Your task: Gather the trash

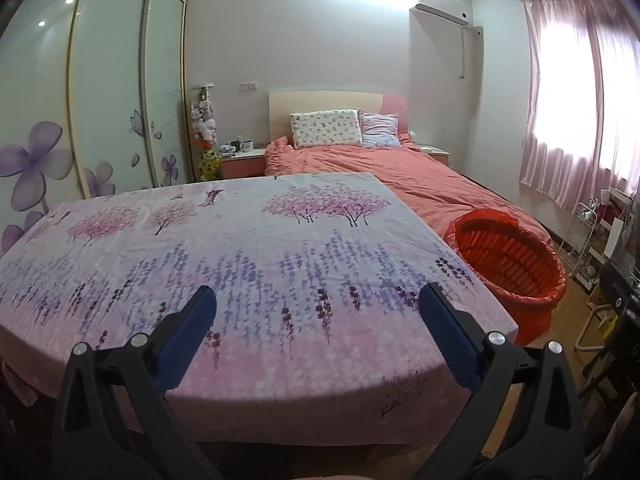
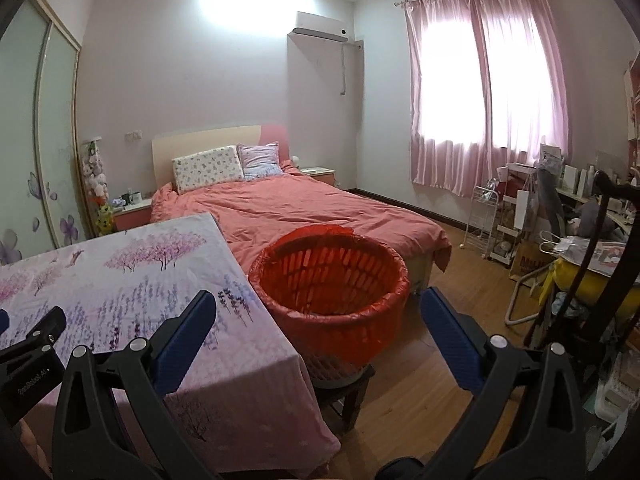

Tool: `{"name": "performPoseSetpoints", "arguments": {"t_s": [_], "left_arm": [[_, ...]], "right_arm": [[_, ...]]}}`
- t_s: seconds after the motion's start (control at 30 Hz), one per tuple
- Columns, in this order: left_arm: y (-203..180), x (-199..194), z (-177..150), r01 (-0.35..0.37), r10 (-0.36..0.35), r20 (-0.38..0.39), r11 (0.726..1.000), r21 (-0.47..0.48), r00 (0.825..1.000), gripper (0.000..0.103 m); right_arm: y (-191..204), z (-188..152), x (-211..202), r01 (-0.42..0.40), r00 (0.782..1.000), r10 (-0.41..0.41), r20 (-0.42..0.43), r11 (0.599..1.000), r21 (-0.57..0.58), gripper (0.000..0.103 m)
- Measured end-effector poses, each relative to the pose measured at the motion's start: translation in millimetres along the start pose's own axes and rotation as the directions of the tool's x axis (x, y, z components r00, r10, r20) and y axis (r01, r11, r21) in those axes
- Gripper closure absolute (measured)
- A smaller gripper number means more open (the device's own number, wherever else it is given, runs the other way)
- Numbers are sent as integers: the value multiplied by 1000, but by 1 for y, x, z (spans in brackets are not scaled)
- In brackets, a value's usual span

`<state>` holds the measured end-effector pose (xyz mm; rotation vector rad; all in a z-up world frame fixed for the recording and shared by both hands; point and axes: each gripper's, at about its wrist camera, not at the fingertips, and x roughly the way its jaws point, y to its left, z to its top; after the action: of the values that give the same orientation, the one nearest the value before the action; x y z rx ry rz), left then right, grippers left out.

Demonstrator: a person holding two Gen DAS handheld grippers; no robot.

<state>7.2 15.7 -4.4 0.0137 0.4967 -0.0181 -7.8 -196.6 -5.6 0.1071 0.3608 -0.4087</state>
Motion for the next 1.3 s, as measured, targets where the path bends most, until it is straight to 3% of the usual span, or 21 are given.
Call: {"name": "performPoseSetpoints", "arguments": {"t_s": [0.33, 1.3], "left_arm": [[-2, -3, -8, 14, -15, -43, 1000, -19, 999, 4], [-8, -8, -7, 0, -1, -22, 1000, -23, 1000, 4]], "right_arm": [[2, -12, -7, 47, 998, -47, -47, 999, 6, 2], [3, -18, -3, 40, 991, -43, -131, 999, -22, 2]]}}
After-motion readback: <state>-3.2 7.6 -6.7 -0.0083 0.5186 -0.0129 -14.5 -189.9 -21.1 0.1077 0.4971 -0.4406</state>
